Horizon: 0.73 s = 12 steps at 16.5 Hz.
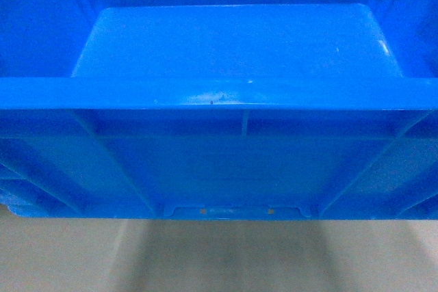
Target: Place box next to blue box on left shelf
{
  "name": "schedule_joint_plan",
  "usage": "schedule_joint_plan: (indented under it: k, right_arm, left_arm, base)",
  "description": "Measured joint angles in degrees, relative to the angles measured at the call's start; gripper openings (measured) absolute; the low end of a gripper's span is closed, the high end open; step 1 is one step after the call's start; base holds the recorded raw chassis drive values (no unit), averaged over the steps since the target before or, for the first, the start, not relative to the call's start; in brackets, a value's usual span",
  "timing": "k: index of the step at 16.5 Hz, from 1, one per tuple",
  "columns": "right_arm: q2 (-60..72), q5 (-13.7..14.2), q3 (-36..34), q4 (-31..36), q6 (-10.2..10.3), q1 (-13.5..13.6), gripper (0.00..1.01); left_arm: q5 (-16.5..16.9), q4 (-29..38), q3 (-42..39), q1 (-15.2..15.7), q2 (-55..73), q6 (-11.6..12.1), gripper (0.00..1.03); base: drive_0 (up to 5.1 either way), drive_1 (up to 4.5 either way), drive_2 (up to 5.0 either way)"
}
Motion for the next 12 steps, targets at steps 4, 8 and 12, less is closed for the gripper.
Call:
schedule_joint_plan:
  k: [4,8,12]
  right_arm:
    - [0.0,0.0,0.0,0.0,0.0,0.0,0.08]
    - [0.0,0.0,0.0,0.0,0.0,0.0,0.08]
    - [0.0,0.0,-0.1,-0.5,0.0,0.0,0.08]
  left_arm:
    - [0.0,0.0,0.0,0.0,0.0,0.0,0.09]
    - [0.0,0.0,0.0,0.0,0.0,0.0,0.09]
    - [0.1,-0.6,0.0,0.0,0.1,0.0,0.09]
  base:
    - [0.0,0.0,0.0]
    - [0.0,0.0,0.0]
    - [0.0,0.0,0.0]
